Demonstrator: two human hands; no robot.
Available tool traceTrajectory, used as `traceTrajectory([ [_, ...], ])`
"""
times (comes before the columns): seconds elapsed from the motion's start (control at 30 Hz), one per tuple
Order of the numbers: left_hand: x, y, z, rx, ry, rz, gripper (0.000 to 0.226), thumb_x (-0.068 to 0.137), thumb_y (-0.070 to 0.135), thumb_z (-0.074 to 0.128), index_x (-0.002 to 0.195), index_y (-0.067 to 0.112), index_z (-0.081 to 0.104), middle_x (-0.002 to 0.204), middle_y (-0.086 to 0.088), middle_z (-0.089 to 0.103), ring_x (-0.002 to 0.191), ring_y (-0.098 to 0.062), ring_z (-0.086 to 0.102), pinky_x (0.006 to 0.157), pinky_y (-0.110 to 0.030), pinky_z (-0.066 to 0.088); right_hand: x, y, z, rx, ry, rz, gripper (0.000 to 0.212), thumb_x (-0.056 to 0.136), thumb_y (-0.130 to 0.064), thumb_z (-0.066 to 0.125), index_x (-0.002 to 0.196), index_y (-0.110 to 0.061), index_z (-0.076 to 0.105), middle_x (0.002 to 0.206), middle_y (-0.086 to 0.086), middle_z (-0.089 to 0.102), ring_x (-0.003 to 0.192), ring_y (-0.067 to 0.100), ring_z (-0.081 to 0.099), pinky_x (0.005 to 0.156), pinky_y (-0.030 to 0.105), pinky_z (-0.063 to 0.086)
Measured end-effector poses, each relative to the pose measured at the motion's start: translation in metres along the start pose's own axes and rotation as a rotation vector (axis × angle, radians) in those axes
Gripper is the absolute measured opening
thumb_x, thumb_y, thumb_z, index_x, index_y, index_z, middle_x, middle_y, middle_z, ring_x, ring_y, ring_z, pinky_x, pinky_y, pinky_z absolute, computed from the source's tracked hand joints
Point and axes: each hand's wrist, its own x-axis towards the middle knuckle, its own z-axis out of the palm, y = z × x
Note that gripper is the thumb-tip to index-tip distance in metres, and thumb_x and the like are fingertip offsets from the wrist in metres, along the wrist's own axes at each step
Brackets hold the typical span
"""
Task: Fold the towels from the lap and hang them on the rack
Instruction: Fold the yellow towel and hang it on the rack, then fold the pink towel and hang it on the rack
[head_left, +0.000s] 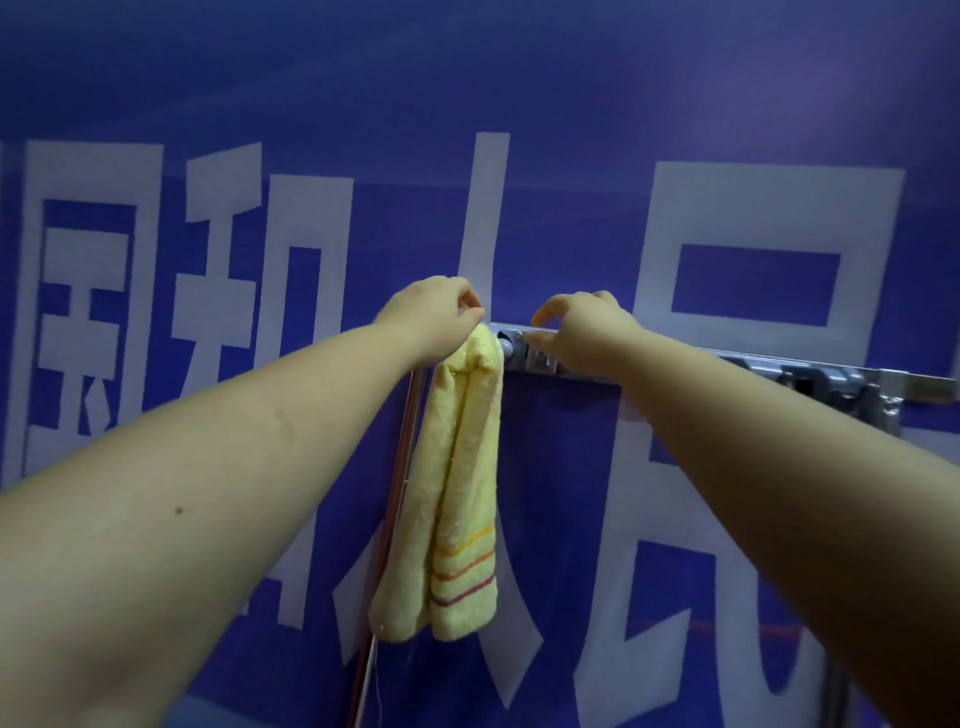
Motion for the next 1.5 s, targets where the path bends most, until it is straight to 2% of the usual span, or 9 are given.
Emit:
traceTrajectory([
  [0.13,-0.042,0.033,-0.008,0.213,-0.109,0.163,0.034,0.094,0.039,0.043,0.121,0.023,0.054,0.129,-0.003,0.054,0.119,-0.025,0.049,0.095,-0.039,0.04,-0.056,0.011,-0.001,-0.141,-0.024,-0.067,0.045,0.091,-0.049,0.047,0.129,-0.025,0.052,0.13,0.008,0.053,0.123,0.031,0.04,0.095,0.042,0.039],
  [0.23,-0.085,0.048,0.002,0.275,-0.202,0.212,0.04,0.093,0.042,0.042,0.128,0.024,0.05,0.134,-0.004,0.049,0.123,-0.025,0.047,0.099,-0.039,0.039,-0.101,0.021,0.012,-0.135,-0.12,-0.037,0.052,0.091,-0.052,0.048,0.137,-0.028,0.044,0.139,0.005,0.046,0.131,0.028,0.036,0.103,0.043,0.036],
  [0.37,-0.148,0.054,0.034,0.325,-0.39,0.26,0.051,0.095,0.044,0.038,0.14,0.02,0.037,0.147,0.0,0.039,0.135,-0.019,0.035,0.109,-0.036,0.029,-0.16,0.031,0.041,-0.109,-0.242,-0.008,0.056,0.091,-0.053,0.047,0.14,-0.026,0.039,0.143,0.005,0.042,0.133,0.027,0.034,0.102,0.042,0.037],
  [0.5,-0.205,0.045,0.076,0.3,-0.532,0.203,0.057,0.095,0.046,0.035,0.145,0.019,0.029,0.153,-0.003,0.029,0.14,-0.021,0.029,0.115,-0.037,0.025,-0.213,0.041,0.087,-0.092,-0.333,0.008,0.059,0.091,-0.051,0.048,0.143,-0.026,0.034,0.145,0.005,0.041,0.132,0.027,0.036,0.104,0.043,0.039],
  [0.7,-0.29,0.02,0.146,0.234,-0.702,0.122,0.059,0.094,0.049,0.038,0.144,0.02,0.029,0.156,-0.005,0.023,0.14,-0.025,0.029,0.113,-0.041,0.027,-0.285,0.06,0.173,-0.011,-0.518,0.039,0.062,0.092,-0.047,0.049,0.146,-0.024,0.028,0.146,0.007,0.038,0.132,0.028,0.036,0.102,0.043,0.04],
  [0.87,-0.357,-0.008,0.21,0.23,-0.869,0.075,0.062,0.094,0.049,0.037,0.147,0.019,0.023,0.158,-0.007,0.015,0.144,-0.023,0.02,0.115,-0.037,0.019,-0.348,0.076,0.259,0.042,-0.662,0.083,0.065,0.091,-0.046,0.05,0.147,-0.023,0.025,0.146,0.006,0.036,0.134,0.028,0.032,0.104,0.043,0.037],
  [1.17,-0.45,-0.057,0.317,0.188,-1.096,-0.04,0.062,0.094,0.05,0.037,0.146,0.019,0.025,0.158,-0.008,0.016,0.144,-0.024,0.019,0.116,-0.036,0.016,-0.43,0.106,0.382,0.12,-0.889,0.177,0.067,0.089,-0.045,0.054,0.146,-0.022,0.028,0.147,0.007,0.036,0.134,0.028,0.036,0.106,0.04,0.036],
  [1.37,-0.504,-0.086,0.38,0.103,-1.253,-0.249,0.059,0.094,0.049,0.038,0.145,0.02,0.028,0.157,-0.007,0.019,0.144,-0.024,0.02,0.116,-0.036,0.017,-0.465,0.12,0.449,0.143,-1.031,0.22,0.063,0.09,-0.045,0.052,0.143,-0.02,0.032,0.142,0.009,0.04,0.129,0.031,0.04,0.103,0.04,0.039],
  [1.5,-0.543,-0.099,0.414,0.073,-1.344,-0.263,0.057,0.094,0.047,0.039,0.143,0.019,0.032,0.155,-0.006,0.025,0.142,-0.023,0.026,0.115,-0.034,0.021,-0.493,0.119,0.492,0.163,-1.127,0.211,0.065,0.091,-0.044,0.05,0.146,-0.02,0.027,0.147,0.01,0.035,0.132,0.032,0.036,0.106,0.039,0.036],
])
